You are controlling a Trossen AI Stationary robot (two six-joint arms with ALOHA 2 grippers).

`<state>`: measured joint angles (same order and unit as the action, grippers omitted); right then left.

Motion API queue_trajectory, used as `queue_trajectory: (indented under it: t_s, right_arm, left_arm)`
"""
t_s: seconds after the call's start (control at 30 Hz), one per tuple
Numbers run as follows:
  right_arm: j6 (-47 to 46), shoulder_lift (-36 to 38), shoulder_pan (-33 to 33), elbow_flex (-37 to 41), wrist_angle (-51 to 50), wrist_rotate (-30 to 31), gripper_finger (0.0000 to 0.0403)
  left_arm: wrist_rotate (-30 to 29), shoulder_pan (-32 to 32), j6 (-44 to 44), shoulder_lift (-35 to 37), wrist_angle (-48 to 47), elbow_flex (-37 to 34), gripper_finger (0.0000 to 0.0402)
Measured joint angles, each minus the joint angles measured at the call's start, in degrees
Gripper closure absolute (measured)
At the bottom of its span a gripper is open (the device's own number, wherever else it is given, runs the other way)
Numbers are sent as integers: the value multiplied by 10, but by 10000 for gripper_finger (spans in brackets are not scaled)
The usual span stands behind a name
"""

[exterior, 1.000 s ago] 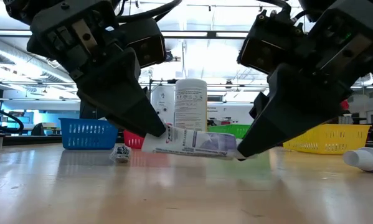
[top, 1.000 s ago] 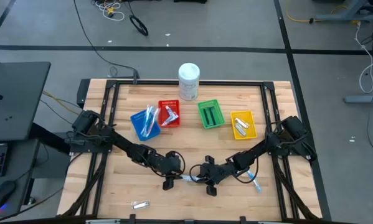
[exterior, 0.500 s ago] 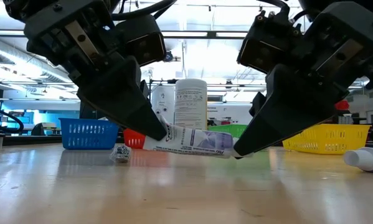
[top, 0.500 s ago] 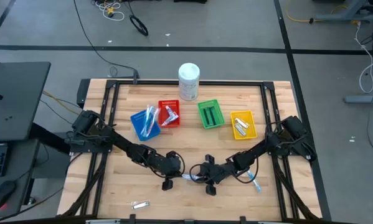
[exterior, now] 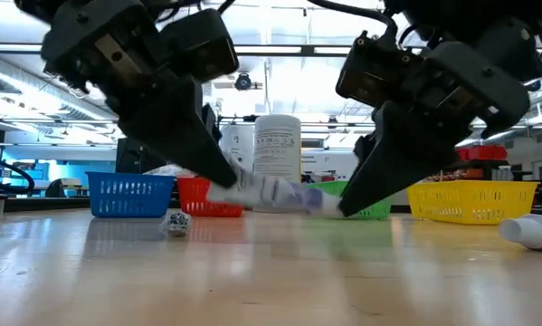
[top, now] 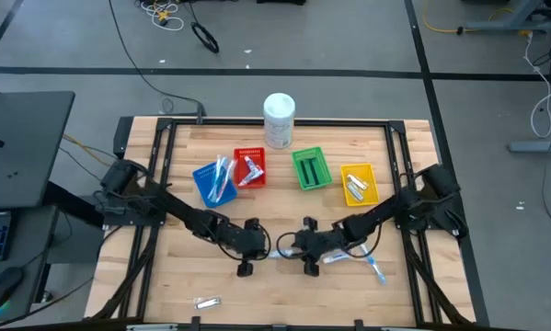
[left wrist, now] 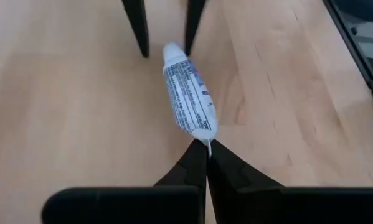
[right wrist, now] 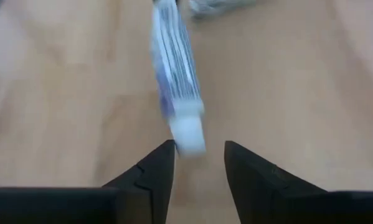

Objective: Pick & Place Travel size toiletries
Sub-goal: Put the white toothpaste into the red bin

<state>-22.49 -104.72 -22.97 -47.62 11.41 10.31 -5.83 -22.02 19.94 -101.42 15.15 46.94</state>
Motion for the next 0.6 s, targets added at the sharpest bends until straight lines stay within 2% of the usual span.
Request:
queue_trajectory:
  t_s: [0.17,0.3,0.43,0.6]
  right_arm:
    - [8,65,30,0,-144,14,255]
    - [10,108,54,0,-216,51,255]
    - [14,125,78,0,-217,77,255]
    - [44,122,106,0,-193,77,255]
  left_arm:
    - [-45,27,-26,77,-121,0,397]
    - [-125,56,-51,152,-223,0,395]
    - [-225,104,-83,219,-297,0,391]
    - [-257,190,-67,263,-345,0,397]
